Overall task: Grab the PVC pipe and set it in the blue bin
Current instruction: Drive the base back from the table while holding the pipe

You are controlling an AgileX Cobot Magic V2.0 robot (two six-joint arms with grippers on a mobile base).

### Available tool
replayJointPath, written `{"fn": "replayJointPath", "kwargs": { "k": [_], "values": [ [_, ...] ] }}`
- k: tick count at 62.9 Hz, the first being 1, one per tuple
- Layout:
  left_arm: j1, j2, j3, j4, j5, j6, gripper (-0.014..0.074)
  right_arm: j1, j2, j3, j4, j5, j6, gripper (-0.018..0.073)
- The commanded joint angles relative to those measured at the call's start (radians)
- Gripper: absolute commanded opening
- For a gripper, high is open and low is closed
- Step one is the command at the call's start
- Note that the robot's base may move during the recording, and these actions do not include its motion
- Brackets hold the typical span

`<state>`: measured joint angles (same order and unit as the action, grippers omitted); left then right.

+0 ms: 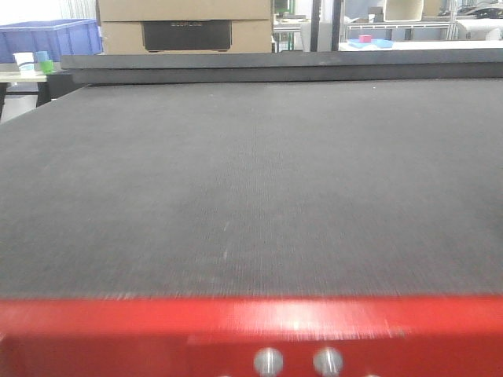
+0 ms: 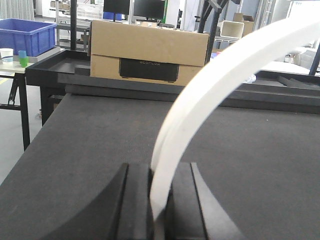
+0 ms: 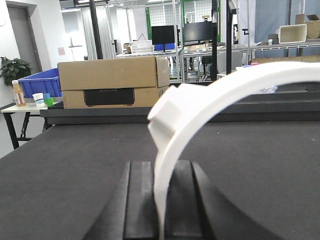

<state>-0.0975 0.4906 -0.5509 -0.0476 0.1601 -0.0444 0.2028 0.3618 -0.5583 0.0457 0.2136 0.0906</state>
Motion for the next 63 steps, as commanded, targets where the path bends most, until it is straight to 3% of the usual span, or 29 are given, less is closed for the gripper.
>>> {"fn": "replayJointPath", "kwargs": {
  "k": [1,63],
  "values": [
    [0.005,-0.005,-0.003,-0.007,-0.026,-0.001,-0.0111,0.001,-0.006,0.001,-0.008,-0.027,-0.008,-0.0168],
    [0.005,-0.005,-0.003,-0.007,-0.028,-0.001,-0.0111,0.001,-0.006,0.001,-0.008,-0.027,-0.008,-0.0168]
  ]
}}
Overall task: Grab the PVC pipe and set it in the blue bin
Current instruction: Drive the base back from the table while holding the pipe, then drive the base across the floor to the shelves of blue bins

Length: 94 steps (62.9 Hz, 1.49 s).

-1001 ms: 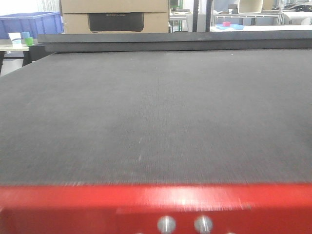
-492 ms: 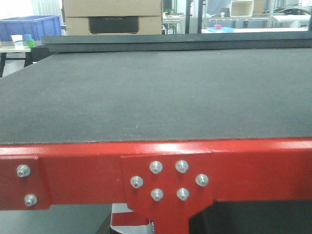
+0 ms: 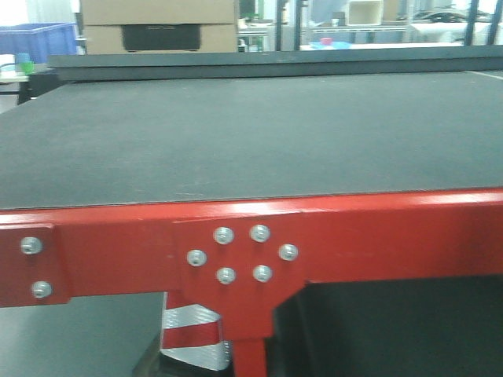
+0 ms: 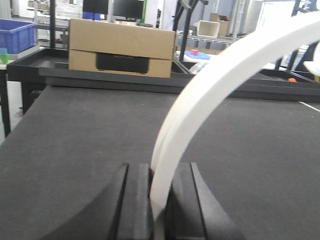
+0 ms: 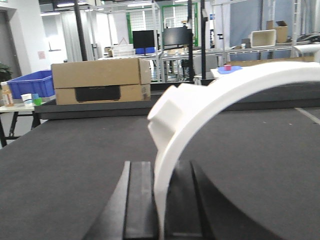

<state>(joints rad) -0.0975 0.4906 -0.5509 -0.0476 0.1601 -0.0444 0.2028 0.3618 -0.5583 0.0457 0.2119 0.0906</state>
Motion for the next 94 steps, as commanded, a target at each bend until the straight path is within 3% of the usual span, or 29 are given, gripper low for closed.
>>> {"fn": "replayJointPath", "kwargs": {
  "k": [1,94],
  "values": [
    [0.005,-0.005,-0.003,-0.007,-0.028,-0.001,-0.0111,0.001,-0.006,0.001,-0.008,-0.026,-0.008,-0.0168],
    [0.005,-0.005,-0.003,-0.007,-0.028,-0.001,-0.0111,0.001,-0.006,0.001,-0.008,-0.026,-0.008,-0.0168]
  ]
}}
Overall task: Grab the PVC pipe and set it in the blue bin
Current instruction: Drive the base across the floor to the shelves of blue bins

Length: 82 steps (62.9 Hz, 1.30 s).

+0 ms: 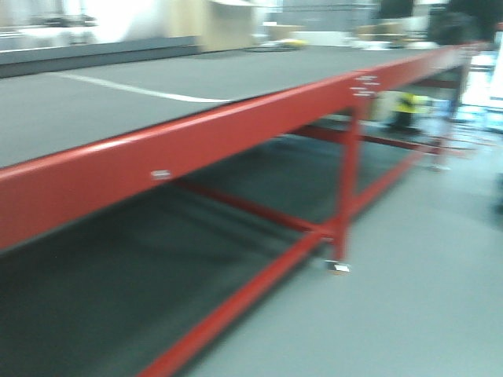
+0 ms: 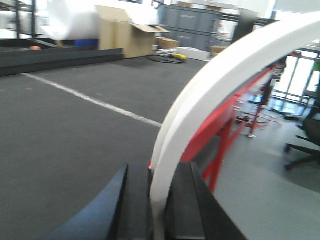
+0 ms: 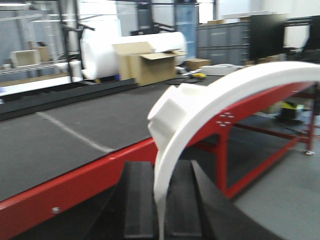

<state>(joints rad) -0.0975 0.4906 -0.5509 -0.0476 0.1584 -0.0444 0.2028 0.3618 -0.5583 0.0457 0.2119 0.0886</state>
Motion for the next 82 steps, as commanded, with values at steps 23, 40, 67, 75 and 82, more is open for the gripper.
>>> {"fn": "replayJointPath", "kwargs": {
  "k": [23,40,67,75,82],
  "values": [
    [0.005,-0.005,-0.003,-0.007,-0.026,-0.001,-0.0111,0.001,-0.006,0.001,-0.008,-0.026,-0.005,-0.0168],
    [0.005,-0.005,-0.003,-0.007,-0.026,-0.001,-0.0111,0.001,-0.006,0.001,-0.008,-0.026,-0.005,-0.0168],
    [0.005,-0.005,-0.003,-0.007,-0.026,-0.001,-0.0111,0.001,-0.006,0.001,-0.008,-0.026,-0.005,-0.0168],
    [0.005,-0.005,-0.003,-0.007,-0.026,-0.001,-0.0111,0.001,-0.006,0.001,-0.008,-0.026,-0.005,-0.0168],
    [0.005,-0.005,-0.003,-0.007,-0.026,-0.001,-0.0111,0.001,-0.006,0.001,-0.008,-0.026,-0.005,-0.0168]
  ]
}}
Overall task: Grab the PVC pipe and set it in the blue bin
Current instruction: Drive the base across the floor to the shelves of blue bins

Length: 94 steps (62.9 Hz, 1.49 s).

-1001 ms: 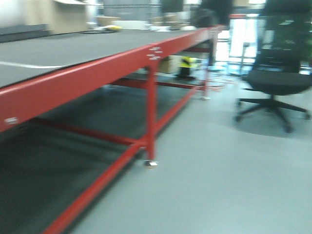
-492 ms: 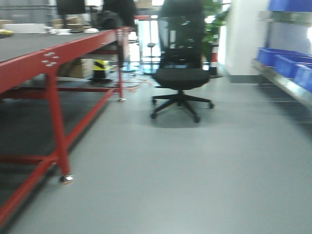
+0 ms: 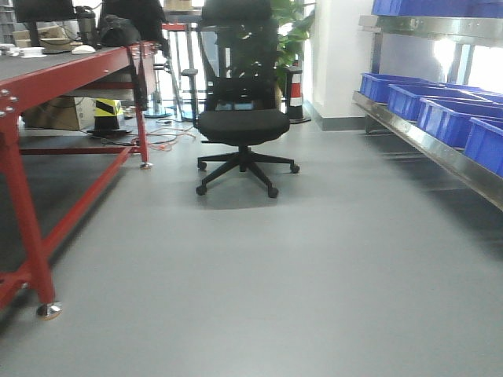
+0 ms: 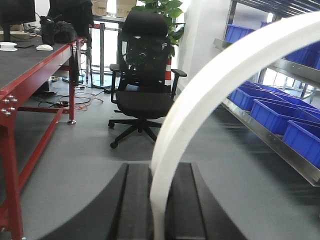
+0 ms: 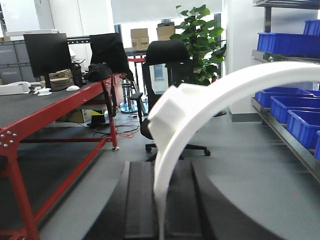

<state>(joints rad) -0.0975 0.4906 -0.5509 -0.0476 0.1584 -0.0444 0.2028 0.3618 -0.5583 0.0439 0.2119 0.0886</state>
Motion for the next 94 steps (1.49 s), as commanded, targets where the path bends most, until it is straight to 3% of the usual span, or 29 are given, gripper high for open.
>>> {"fn": "replayJointPath", "kwargs": {
  "k": [1,94],
  "values": [
    [0.005,-0.005,-0.003,-0.007,-0.026,-0.001,-0.0111,0.001,-0.006,0.001,-0.006,-0.026,-0.005,-0.0168],
    [0.005,-0.005,-0.003,-0.007,-0.026,-0.001,-0.0111,0.001,-0.006,0.001,-0.006,-0.026,-0.005,-0.0168]
  ]
}}
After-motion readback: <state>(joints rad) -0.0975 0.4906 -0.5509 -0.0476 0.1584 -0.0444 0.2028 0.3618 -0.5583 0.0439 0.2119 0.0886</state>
